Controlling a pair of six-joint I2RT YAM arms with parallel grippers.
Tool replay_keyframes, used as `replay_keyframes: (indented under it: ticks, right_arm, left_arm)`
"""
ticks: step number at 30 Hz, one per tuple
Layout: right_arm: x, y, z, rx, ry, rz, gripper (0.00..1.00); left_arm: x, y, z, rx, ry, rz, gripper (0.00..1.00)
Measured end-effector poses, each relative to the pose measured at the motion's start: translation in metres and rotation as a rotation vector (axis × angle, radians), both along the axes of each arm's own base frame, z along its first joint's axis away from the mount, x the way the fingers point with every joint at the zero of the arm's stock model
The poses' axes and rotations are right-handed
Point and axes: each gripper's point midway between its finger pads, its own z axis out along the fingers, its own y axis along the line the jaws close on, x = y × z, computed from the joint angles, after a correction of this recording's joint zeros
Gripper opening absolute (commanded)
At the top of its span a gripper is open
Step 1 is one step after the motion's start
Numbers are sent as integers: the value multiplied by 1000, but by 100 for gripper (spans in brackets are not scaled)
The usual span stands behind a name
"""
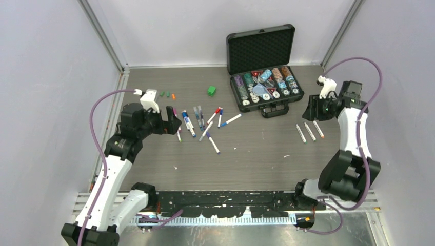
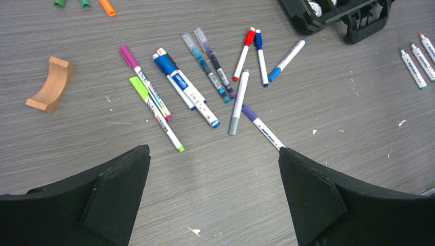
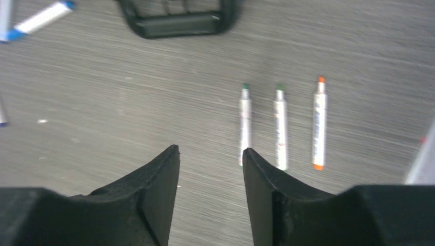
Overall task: Open the pen caps
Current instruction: Place the pen at the center of the board, then pick up the pen from the center of the board.
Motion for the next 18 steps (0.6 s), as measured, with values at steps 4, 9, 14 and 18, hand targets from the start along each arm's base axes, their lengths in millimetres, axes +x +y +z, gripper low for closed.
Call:
replay_keyframes:
  ticks: [4,9,14,18]
  right_arm:
    - [-10,34,29,149,-92,18,62]
    - [-24,65,61,270,-184,67,64]
    - [-43,87,68,348,-225,112,64]
    - [-51,95,68,368,-236,129,64]
  left_arm:
    - [3,-2,-8,-2,33,-6,100]
    - [10,-10,-30,-25,134,-13,100]
    - [21,-18,-51,-49,250,-4,99]
    - [38,-21,-59,-70,324,40,88]
